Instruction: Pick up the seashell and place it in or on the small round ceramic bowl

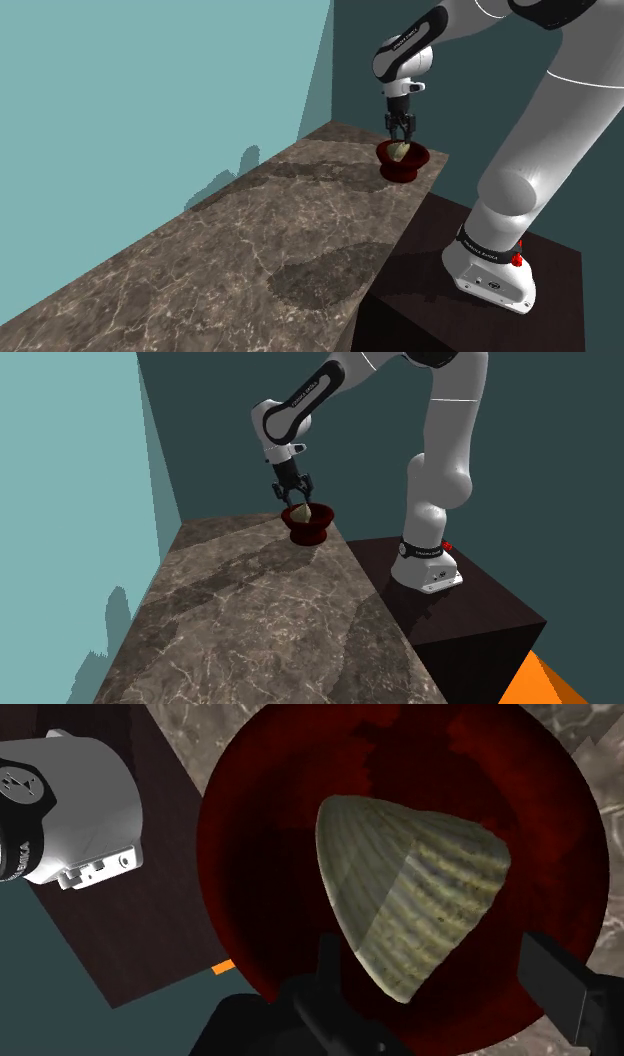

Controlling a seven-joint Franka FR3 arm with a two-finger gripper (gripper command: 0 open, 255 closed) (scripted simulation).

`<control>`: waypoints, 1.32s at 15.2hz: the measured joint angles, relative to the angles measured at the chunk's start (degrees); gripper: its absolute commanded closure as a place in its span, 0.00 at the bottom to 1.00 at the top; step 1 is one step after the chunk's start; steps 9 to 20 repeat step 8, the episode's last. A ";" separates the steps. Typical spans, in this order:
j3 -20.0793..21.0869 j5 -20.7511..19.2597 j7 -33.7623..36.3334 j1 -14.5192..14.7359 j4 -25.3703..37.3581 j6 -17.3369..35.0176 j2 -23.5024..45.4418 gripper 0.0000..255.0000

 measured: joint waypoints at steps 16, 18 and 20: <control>-0.04 -0.40 -0.06 0.06 0.08 -2.65 -1.14 1.00; -0.04 -0.40 -0.06 0.06 0.08 -2.65 -1.14 1.00; -0.04 -0.40 -0.06 0.06 0.08 -2.65 -1.14 1.00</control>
